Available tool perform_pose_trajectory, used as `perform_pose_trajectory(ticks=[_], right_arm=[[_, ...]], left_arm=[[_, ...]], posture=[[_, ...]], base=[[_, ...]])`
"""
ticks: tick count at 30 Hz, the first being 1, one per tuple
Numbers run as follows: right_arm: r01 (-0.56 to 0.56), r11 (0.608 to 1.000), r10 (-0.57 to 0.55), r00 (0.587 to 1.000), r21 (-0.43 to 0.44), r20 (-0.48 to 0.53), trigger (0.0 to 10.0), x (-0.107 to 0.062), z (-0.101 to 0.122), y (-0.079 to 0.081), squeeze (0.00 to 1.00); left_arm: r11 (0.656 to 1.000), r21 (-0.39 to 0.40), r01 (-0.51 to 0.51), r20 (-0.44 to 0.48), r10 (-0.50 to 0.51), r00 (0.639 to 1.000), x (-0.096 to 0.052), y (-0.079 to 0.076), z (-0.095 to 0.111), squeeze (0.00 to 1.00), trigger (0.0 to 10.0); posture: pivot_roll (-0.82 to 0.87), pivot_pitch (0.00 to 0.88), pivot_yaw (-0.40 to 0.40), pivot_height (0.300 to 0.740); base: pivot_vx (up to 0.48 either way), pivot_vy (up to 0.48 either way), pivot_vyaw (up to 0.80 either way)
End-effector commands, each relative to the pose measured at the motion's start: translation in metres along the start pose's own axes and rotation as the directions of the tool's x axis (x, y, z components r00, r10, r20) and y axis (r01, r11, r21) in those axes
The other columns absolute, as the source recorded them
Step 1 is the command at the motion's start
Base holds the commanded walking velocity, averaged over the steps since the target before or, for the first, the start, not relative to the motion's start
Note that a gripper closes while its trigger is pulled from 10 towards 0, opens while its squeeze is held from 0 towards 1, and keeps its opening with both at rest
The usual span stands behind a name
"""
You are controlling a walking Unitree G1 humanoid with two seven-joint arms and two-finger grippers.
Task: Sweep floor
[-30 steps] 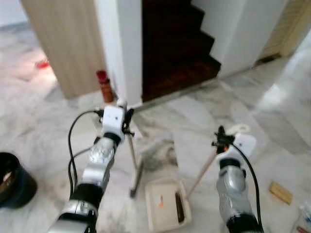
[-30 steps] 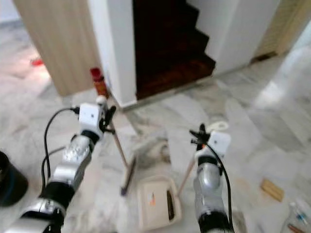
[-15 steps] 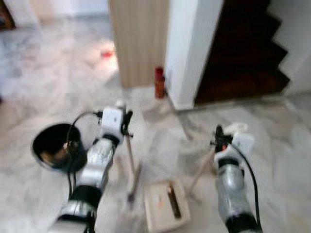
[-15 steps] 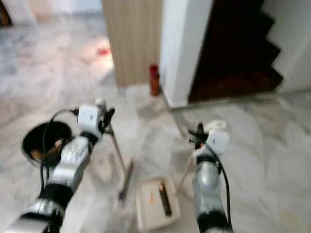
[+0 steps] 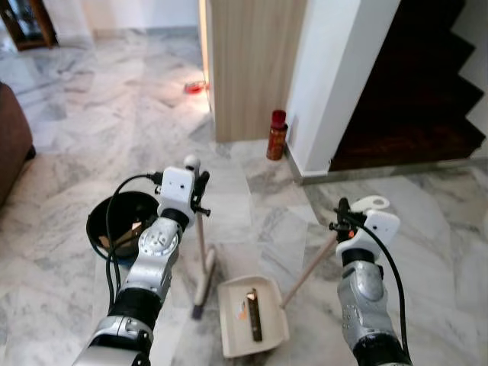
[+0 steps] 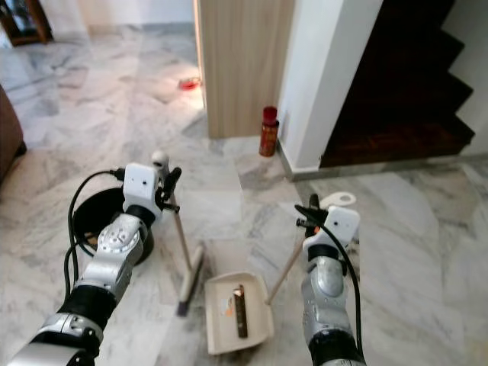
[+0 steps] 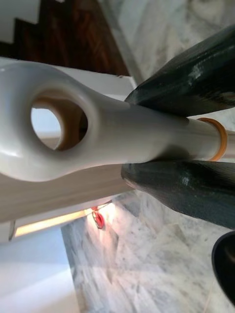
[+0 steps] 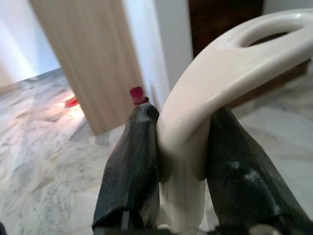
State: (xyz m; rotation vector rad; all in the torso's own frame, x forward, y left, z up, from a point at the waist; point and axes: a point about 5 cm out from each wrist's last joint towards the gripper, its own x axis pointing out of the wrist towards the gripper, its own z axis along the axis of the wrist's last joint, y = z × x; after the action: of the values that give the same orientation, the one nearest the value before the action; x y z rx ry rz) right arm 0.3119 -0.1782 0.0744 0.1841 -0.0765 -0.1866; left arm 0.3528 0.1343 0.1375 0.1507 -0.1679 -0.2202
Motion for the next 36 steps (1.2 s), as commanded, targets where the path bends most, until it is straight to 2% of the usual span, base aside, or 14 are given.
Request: perform_pose_trajectory(ticks=[1, 36], right_arm=[[0.012, 1.000, -0.012, 1.000, 0.024, 0.019, 10.0, 0.0019, 0.0042, -0.0010, 0.00], [0.010, 0.999, -0.010, 1.000, 0.032, 0.008, 10.0, 0.0027, 0.0025, -0.0002, 0.00]], left_arm=[[1.000, 0.008, 0.020, 0.048, -0.021, 0.999, 0.0042, -0.0048, 0.0110, 0.00, 10.0], [0.999, 0.008, 0.038, 0.044, -0.038, 0.998, 0.0040, -0.0067, 0.0113, 0.00, 10.0]], posture=[[0.11, 0.049, -0.017, 0.740], [0.11, 0.054, -0.017, 0.740]], base=[[0.000, 0.262, 0.00], [0.000, 0.256, 0.00]])
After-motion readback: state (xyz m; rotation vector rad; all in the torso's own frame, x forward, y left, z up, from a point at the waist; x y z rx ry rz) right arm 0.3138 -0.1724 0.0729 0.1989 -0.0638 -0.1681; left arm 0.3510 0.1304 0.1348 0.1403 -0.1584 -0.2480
